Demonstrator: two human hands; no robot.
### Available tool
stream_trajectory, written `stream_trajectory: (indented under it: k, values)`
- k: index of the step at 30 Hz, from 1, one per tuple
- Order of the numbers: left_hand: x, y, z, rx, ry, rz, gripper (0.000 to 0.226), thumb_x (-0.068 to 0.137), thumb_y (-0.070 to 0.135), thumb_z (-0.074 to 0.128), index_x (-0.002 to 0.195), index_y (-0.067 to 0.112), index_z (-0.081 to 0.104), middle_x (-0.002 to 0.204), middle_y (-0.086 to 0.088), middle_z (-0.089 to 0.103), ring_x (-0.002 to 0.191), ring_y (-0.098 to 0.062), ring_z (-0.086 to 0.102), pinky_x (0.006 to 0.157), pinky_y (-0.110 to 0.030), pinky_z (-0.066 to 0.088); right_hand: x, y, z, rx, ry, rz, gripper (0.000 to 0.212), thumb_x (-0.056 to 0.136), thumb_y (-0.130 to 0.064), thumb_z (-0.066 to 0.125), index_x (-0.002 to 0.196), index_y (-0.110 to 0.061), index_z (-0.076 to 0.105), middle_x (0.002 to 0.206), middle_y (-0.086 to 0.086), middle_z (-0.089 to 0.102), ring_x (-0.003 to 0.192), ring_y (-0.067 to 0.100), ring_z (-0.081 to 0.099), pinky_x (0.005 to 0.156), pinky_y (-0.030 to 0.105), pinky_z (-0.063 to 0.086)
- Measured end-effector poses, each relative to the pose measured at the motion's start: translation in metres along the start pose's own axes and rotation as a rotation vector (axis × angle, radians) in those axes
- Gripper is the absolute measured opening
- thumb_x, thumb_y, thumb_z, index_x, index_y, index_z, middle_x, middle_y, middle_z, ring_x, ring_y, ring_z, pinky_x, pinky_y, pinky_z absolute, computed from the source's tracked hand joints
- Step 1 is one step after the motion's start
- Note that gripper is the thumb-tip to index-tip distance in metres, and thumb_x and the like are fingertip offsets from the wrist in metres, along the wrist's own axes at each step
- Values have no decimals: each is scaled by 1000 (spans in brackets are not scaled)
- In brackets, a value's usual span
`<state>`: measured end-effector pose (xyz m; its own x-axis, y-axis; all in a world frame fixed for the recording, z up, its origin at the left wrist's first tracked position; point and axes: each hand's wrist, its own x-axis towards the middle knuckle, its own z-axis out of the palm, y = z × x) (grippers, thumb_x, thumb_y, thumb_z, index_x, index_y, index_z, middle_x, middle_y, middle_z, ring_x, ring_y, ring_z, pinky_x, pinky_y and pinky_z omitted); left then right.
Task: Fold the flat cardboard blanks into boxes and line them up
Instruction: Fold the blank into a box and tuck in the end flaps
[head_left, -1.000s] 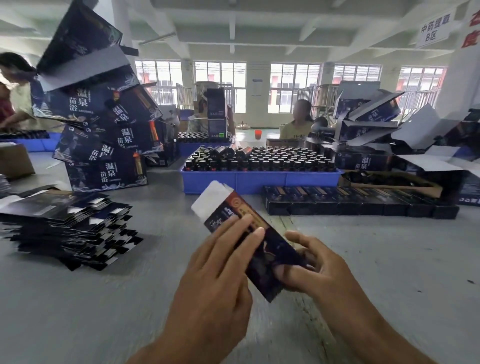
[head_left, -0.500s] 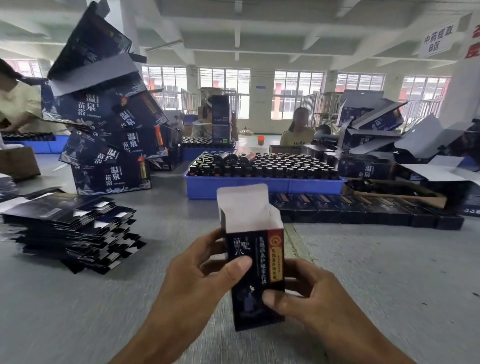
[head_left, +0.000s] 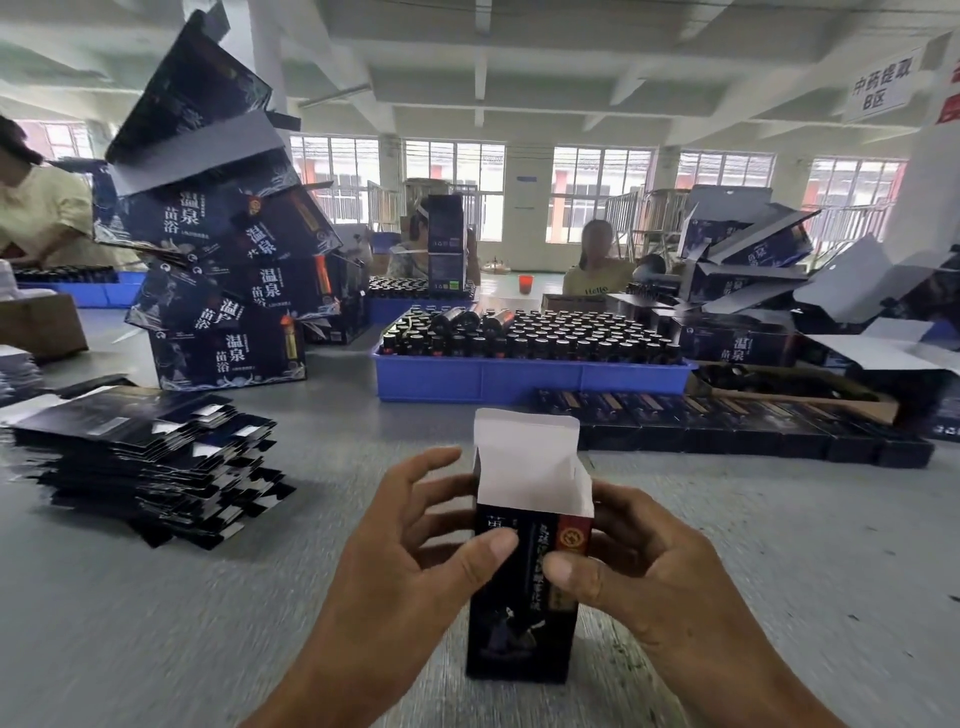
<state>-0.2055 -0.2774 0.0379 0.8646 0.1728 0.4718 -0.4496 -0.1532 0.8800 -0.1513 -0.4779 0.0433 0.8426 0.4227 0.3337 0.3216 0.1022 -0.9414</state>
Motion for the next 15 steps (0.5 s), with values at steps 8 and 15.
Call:
stream_trajectory:
  k: [8, 15]
  values:
    - [-4, 4, 2, 71, -18, 120, 43, 76, 33, 75, 110, 55, 62, 119, 19, 69, 107, -9, 70, 80, -20, 58, -1, -1, 2, -61, 55, -17, 68, 52, -49, 90, 112, -58, 60, 115, -14, 74, 106, 8, 71, 88, 35, 60]
    - [-5, 1, 1, 104, -38, 120, 33, 82, 28, 72, 110, 46, 67, 117, 12, 72, 111, -12, 68, 82, -22, 58, -8, -4, 5, -202, 121, -157, 55, 69, -42, 81, 115, -61, 57, 117, -27, 69, 106, -1, 68, 89, 31, 56]
